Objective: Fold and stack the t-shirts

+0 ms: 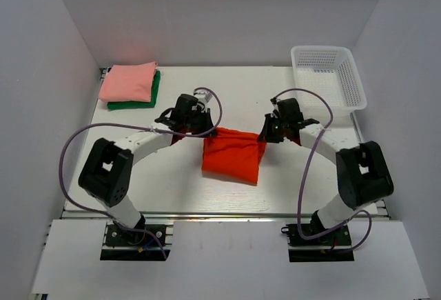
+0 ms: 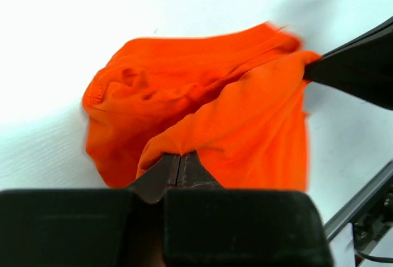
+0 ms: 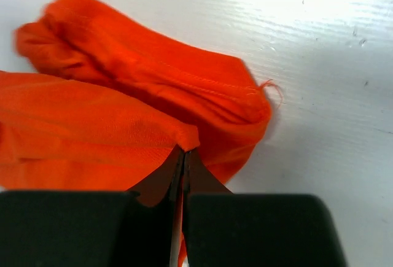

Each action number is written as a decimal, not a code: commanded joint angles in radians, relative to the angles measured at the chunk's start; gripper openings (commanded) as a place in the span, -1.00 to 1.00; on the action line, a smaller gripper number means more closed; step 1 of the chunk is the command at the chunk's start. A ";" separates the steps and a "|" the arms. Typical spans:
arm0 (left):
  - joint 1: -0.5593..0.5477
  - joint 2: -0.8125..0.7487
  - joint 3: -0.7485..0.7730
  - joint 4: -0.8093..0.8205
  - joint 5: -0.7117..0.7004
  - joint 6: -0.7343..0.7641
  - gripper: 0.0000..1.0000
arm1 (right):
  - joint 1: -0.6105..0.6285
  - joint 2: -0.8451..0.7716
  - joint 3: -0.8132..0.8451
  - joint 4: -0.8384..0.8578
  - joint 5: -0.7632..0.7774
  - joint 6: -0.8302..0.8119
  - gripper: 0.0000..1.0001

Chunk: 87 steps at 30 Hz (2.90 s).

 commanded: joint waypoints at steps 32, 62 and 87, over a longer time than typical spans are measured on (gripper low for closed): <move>0.015 0.103 0.408 -0.140 -0.315 0.060 1.00 | 0.010 -0.131 0.172 -0.065 0.092 -0.021 0.81; -0.006 0.124 -0.249 0.283 0.415 0.285 1.00 | -0.106 0.326 -0.051 0.558 -0.211 0.318 0.81; 0.017 0.154 0.197 0.202 0.281 0.126 1.00 | -0.004 -0.255 -0.167 0.437 -0.451 0.201 0.81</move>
